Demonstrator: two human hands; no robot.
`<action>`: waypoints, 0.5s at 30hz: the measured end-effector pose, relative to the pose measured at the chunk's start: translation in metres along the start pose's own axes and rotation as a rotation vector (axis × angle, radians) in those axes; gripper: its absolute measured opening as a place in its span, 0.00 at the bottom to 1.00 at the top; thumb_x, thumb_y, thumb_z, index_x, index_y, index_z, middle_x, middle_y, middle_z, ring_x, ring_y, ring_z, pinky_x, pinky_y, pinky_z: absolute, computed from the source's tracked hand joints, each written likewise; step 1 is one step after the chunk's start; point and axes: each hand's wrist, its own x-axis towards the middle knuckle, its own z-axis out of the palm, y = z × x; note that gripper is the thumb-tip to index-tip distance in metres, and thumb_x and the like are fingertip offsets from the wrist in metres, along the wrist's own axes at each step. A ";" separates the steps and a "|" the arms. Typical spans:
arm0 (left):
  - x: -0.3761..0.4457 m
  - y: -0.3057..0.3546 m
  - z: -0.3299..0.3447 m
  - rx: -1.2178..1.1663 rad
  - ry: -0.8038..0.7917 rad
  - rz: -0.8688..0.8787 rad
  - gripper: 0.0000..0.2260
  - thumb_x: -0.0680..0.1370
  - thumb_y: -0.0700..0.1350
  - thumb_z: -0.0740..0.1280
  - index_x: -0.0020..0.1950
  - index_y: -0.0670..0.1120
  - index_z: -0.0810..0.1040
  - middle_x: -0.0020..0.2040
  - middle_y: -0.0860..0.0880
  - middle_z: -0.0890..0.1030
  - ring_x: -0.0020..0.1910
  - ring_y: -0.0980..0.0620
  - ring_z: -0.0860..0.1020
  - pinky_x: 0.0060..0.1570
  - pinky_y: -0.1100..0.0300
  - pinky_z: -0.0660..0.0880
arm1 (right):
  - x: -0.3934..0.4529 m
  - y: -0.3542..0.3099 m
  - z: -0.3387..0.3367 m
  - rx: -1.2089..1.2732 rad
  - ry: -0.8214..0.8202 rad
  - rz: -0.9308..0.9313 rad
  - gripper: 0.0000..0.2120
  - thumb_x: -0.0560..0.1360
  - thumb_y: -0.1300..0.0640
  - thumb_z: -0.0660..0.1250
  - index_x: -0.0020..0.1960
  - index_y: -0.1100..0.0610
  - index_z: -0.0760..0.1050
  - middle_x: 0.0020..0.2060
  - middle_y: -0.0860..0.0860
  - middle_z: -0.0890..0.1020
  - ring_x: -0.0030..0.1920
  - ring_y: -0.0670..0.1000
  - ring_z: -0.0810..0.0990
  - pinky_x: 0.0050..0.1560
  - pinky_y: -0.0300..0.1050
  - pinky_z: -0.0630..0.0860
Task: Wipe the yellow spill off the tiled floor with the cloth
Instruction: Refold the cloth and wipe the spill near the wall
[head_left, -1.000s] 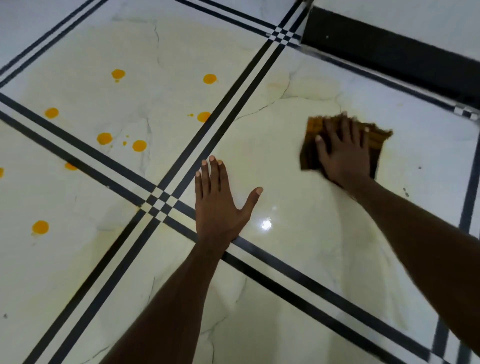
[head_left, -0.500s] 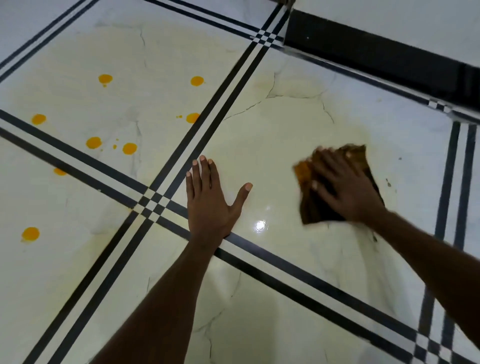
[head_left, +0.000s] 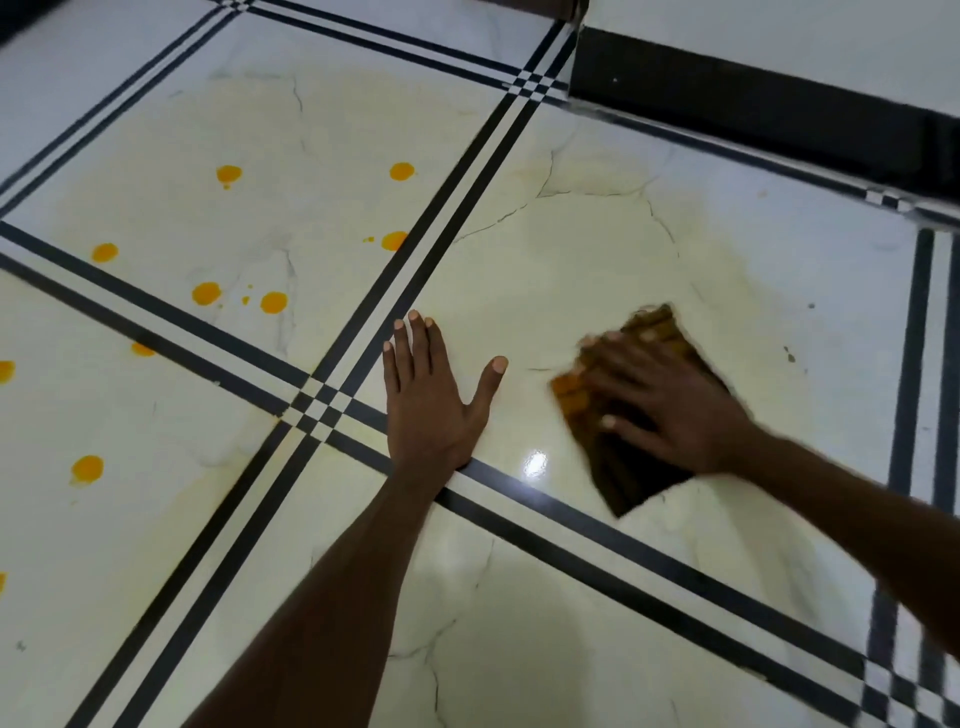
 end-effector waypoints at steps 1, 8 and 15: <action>0.000 0.000 0.001 0.001 -0.001 -0.004 0.48 0.77 0.77 0.40 0.85 0.43 0.45 0.86 0.45 0.45 0.85 0.47 0.41 0.83 0.48 0.41 | 0.002 0.021 0.001 0.001 0.040 0.071 0.30 0.85 0.36 0.48 0.85 0.46 0.53 0.86 0.51 0.52 0.86 0.55 0.49 0.84 0.61 0.50; -0.001 -0.004 0.004 -0.073 0.038 -0.005 0.47 0.77 0.77 0.39 0.85 0.44 0.49 0.86 0.46 0.48 0.85 0.49 0.44 0.83 0.51 0.41 | 0.139 -0.018 0.004 0.106 0.166 0.599 0.35 0.83 0.36 0.42 0.84 0.52 0.56 0.84 0.61 0.56 0.84 0.65 0.52 0.82 0.66 0.45; -0.008 -0.005 -0.007 -0.327 0.005 -0.037 0.45 0.78 0.75 0.39 0.83 0.46 0.62 0.85 0.48 0.55 0.85 0.52 0.48 0.84 0.50 0.44 | 0.070 -0.086 0.027 0.125 0.154 0.139 0.30 0.86 0.38 0.47 0.85 0.49 0.56 0.85 0.53 0.55 0.86 0.55 0.49 0.84 0.61 0.47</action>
